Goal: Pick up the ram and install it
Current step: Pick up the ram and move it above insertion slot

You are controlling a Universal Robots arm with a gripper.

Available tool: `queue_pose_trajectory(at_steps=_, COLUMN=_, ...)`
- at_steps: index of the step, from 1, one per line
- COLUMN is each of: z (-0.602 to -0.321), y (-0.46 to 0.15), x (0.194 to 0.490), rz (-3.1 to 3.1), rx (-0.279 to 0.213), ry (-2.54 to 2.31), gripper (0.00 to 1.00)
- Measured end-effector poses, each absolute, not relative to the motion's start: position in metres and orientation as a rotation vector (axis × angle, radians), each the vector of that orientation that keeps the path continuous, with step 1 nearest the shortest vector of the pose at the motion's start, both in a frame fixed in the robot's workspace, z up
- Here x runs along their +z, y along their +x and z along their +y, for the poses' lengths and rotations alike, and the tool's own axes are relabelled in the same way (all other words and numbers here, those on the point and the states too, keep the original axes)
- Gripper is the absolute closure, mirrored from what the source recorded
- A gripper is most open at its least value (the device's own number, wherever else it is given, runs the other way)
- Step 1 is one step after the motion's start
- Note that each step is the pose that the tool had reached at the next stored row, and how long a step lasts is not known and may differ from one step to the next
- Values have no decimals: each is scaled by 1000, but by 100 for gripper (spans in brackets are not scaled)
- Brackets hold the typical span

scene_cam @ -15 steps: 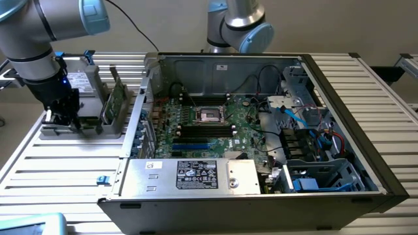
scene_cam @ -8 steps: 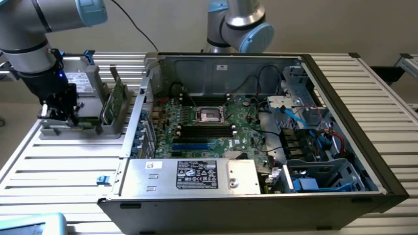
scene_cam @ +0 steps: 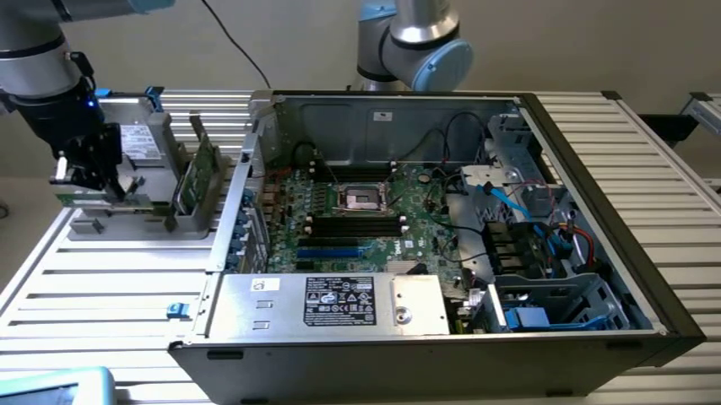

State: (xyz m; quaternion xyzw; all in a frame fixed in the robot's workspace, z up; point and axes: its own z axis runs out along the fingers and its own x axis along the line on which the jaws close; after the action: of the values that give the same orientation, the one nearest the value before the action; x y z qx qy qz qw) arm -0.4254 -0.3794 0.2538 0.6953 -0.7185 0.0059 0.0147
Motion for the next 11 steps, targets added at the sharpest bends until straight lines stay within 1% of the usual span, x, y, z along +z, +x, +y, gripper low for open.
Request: queue_pose_trajectory(at_steps=11, z=-379, y=-425, x=302, rz=-2183, rx=21, ry=2221, gripper=87)
